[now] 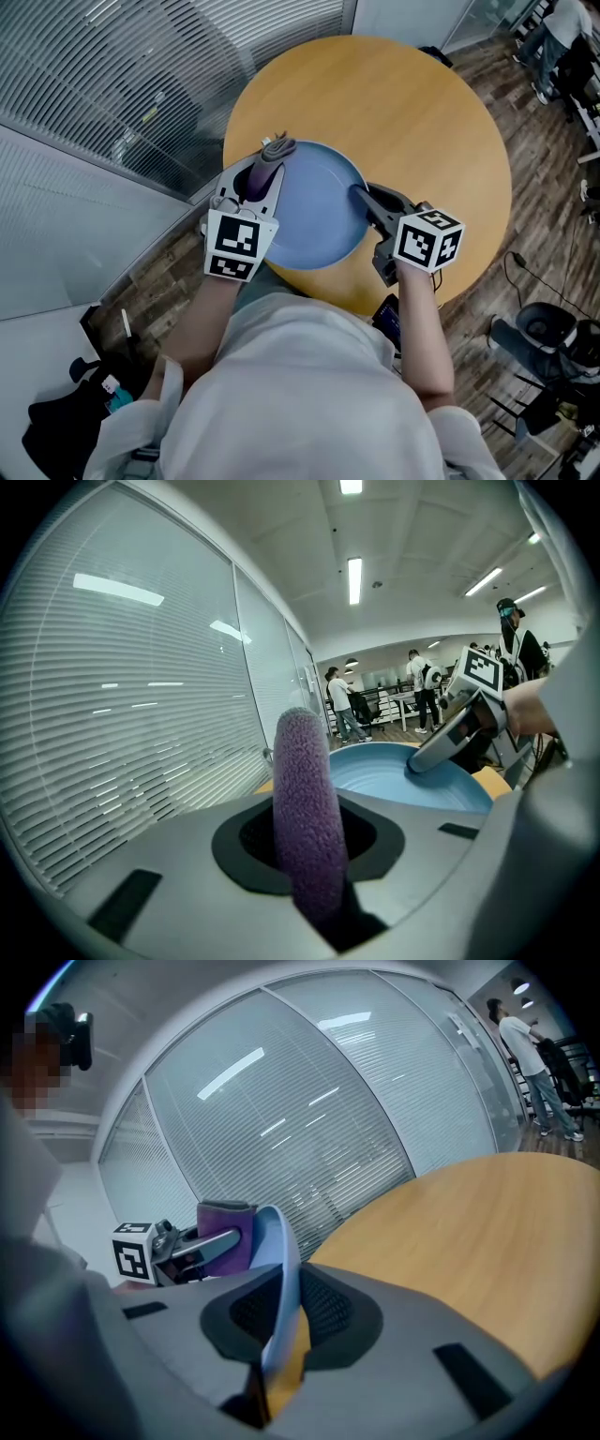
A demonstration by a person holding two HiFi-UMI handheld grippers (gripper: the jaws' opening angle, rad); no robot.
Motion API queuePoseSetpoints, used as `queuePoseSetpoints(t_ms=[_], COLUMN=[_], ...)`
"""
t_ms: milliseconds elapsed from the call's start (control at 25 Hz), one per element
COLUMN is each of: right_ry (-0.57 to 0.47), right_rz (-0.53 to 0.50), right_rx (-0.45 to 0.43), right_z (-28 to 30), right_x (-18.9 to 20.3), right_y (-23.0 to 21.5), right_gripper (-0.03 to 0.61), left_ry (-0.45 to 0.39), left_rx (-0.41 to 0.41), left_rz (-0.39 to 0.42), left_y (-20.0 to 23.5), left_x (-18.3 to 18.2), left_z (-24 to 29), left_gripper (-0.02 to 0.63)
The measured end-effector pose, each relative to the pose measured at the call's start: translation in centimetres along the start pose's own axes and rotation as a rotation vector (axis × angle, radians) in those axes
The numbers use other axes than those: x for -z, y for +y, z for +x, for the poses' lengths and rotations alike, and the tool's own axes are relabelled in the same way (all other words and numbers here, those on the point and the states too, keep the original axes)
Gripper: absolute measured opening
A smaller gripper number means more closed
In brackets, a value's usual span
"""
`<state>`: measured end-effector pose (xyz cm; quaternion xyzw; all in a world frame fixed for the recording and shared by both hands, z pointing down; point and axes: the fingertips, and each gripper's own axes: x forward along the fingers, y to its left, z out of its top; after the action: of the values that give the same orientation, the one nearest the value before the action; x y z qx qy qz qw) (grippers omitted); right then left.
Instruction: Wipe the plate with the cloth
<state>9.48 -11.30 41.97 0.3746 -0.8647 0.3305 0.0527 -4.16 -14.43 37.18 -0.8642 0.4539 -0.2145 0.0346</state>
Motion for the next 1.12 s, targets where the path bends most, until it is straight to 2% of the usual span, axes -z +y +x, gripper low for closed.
queuePoseSetpoints(t_ms=[480,960,1120], right_ry=[0.011,0.017,0.017], right_rz=[0.005,0.001,-0.001], right_rx=[-0.02,-0.045,-0.041], right_z=[-0.1,0.5,0.5], right_x=[0.0,0.1,0.1], right_y=[0.8,2.3,2.2], right_gripper=[0.051,0.052,0.055], left_ry=[-0.004,0.012,0.027], left_rx=[0.037,0.136,0.163], left_rz=[0.089,0.154,0.197], left_y=[-1.8,-3.7,-4.4], left_x=[-0.5,-0.9,-0.8], left_z=[0.7,1.2,1.7], left_gripper=[0.084,0.084,0.083])
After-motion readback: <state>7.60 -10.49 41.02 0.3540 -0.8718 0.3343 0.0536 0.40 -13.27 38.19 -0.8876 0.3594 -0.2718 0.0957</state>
